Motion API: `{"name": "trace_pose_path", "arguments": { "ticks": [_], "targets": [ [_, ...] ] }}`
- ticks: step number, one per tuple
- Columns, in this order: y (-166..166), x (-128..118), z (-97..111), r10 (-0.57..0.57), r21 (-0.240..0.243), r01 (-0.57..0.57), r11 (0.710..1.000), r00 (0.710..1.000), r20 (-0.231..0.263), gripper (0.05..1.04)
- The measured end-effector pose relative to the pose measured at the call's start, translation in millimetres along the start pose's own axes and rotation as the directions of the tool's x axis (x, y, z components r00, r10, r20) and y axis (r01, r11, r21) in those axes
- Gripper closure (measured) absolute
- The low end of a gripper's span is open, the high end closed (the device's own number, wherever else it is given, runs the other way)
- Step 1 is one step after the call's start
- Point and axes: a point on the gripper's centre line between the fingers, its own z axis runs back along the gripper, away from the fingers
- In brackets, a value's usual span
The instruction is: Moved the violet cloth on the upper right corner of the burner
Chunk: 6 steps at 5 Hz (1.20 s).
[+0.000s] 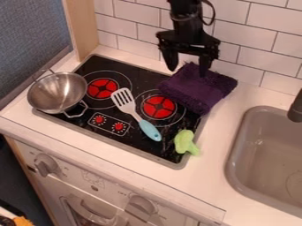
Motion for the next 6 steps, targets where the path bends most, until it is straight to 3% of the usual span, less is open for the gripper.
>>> {"name": "trace_pose_path", "arguments": {
  "ticks": [1, 2, 3, 4, 6],
  "targets": [
    [-9.4, 2.3, -28.0, -0.020, -0.020, 0.019, 1.000, 0.999, -0.035, 0.083],
    [-8.9, 1.4, -33.6, -0.043, -0.009, 0.042, 0.999, 0.997, -0.065, 0.082],
    [-7.7, -0.4, -35.0, -0.046, -0.006, 0.045, 0.999, 0.996, -0.080, 0.082],
    [-2.0, -5.2, -36.8, -0.040, 0.028, 0.043, 0.999, 0.995, -0.095, 0.083],
    [41.1, -3.4, -31.2, 0.032, 0.070, -0.026, 0.997, 0.996, -0.085, 0.083]
  ]
}}
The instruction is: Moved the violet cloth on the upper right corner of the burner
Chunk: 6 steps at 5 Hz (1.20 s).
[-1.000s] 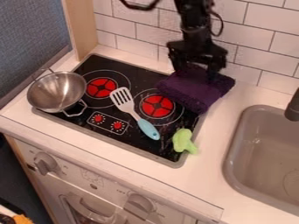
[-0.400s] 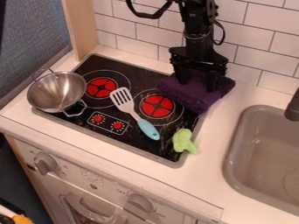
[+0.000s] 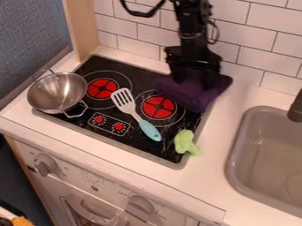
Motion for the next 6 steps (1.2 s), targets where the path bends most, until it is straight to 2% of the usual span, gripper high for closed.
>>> {"name": "trace_pose_path", "arguments": {
  "ticks": [2, 4, 6],
  "targets": [
    [60.7, 14.8, 1.0, 0.108, 0.022, -0.107, 0.994, 0.994, -0.009, 0.083],
    [157.1, 6.3, 9.0, 0.265, 0.088, -0.266, 0.960, 0.964, 0.020, 0.083],
    [172.7, 1.4, 10.1, 0.305, 0.096, -0.305, 0.948, 0.952, 0.012, 0.083]
  ]
}}
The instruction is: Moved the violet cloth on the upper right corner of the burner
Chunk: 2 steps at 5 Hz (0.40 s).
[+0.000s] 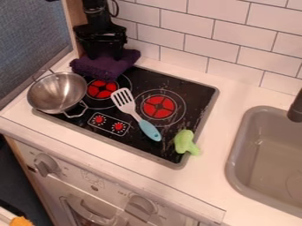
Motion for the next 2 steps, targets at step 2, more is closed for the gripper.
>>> {"name": "trace_pose_path", "arguments": {
  "ticks": [2],
  "targets": [
    [-4.6, -0.8, 0.7, -0.005, -0.029, 0.005, 1.000, 1.000, -0.002, 0.083]
  ]
}}
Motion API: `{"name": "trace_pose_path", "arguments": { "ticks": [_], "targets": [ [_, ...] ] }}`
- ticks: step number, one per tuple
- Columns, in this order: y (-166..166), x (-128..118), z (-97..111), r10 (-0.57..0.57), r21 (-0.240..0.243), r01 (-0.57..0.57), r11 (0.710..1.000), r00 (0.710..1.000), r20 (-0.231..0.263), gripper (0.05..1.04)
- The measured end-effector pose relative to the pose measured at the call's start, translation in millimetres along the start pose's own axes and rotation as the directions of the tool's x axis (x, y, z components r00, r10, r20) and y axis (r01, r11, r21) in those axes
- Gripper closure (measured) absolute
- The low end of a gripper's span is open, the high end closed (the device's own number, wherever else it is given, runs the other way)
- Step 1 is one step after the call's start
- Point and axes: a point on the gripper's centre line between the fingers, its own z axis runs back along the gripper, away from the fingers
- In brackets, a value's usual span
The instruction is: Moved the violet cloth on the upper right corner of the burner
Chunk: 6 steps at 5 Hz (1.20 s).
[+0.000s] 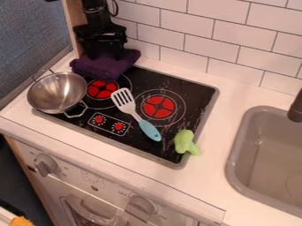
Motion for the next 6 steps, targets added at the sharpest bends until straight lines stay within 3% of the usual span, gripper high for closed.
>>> {"name": "trace_pose_path", "arguments": {
  "ticks": [1, 4, 6],
  "targets": [
    [-2.9, -2.7, 9.5, 0.010, -0.059, -0.009, 0.998, 1.000, 0.015, 0.084],
    [-19.0, -8.6, 102.7, -0.023, -0.088, 0.039, 0.995, 0.985, 0.172, 0.084],
    [-41.9, -32.9, 129.0, -0.054, -0.125, 0.083, 0.989, 0.974, 0.220, 0.084]
  ]
}}
